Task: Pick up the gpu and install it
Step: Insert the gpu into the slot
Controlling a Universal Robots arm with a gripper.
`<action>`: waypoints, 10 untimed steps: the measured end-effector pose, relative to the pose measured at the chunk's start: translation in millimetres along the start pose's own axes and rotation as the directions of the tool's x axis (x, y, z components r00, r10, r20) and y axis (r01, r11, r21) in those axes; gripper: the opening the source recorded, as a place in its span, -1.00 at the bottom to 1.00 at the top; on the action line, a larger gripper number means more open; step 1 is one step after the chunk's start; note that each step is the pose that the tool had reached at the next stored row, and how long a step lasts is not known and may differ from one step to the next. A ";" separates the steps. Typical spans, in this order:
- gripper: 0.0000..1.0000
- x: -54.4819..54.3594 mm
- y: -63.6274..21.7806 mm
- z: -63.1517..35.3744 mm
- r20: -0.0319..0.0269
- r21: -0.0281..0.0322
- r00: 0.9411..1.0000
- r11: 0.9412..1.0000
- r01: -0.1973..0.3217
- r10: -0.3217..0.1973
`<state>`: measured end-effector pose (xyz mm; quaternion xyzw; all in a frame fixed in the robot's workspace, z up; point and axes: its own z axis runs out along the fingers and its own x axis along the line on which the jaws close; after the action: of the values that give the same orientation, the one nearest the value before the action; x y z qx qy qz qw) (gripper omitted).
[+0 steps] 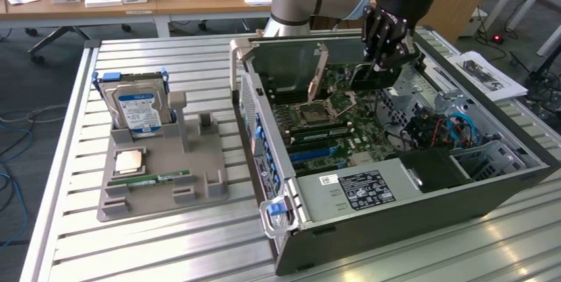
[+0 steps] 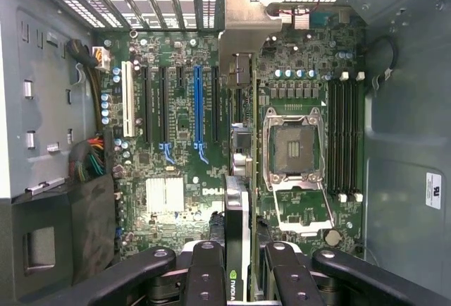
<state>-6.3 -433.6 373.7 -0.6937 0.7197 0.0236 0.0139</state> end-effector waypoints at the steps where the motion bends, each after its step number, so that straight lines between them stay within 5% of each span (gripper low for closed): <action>1: -0.47 0.0 0.0 0.0 0.000 0.000 1.000 1.000 0.000 0.000; 10: -0.47 1.1 0.7 0.0 0.000 0.000 1.000 1.000 0.000 0.000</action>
<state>-7.1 -434.7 373.6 -0.6938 0.7197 0.0236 0.0139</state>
